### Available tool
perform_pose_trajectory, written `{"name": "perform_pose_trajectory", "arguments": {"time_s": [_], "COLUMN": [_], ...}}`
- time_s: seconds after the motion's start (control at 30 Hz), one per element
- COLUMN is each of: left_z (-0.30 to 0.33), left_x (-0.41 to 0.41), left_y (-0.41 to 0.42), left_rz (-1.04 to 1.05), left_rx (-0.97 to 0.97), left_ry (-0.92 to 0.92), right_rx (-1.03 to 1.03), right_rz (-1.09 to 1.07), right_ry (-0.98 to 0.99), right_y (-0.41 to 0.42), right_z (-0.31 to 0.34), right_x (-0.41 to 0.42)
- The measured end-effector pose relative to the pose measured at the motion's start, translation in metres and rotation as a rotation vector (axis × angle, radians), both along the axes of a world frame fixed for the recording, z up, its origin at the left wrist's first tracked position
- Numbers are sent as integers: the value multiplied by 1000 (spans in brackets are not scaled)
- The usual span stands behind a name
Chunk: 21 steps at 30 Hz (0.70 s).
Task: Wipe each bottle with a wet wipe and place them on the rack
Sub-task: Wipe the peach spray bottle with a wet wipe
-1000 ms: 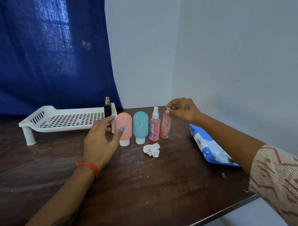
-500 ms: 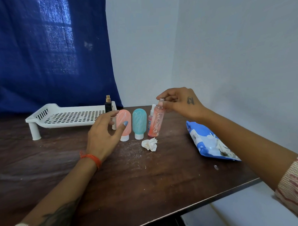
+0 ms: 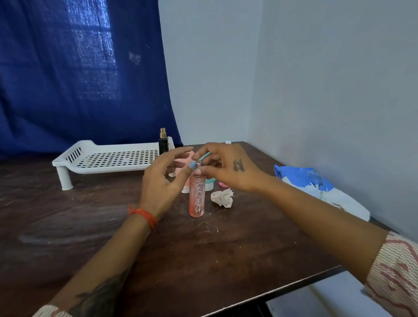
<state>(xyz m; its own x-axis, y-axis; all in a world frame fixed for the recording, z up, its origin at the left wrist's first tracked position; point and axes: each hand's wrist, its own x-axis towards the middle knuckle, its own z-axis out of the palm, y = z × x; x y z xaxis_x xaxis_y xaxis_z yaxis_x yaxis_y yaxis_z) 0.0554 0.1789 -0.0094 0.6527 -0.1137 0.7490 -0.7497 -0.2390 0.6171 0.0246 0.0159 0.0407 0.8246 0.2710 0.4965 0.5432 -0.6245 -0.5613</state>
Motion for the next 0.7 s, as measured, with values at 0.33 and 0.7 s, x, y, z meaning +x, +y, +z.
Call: {"name": "perform_pose_trajectory", "arguments": {"time_s": [0.33,0.7], "left_z": [-1,3], "left_x": [3,-2], "left_y": [-4,-5], "left_rz": [-40,-28], "left_rx": [5,10], "left_ry": [49,115], "right_rx": [11,-308], "right_rz": [60,-257], "right_ry": [15,245], "right_y": [1,-35], "right_z": [0,-44], "right_x": [-1,2]}}
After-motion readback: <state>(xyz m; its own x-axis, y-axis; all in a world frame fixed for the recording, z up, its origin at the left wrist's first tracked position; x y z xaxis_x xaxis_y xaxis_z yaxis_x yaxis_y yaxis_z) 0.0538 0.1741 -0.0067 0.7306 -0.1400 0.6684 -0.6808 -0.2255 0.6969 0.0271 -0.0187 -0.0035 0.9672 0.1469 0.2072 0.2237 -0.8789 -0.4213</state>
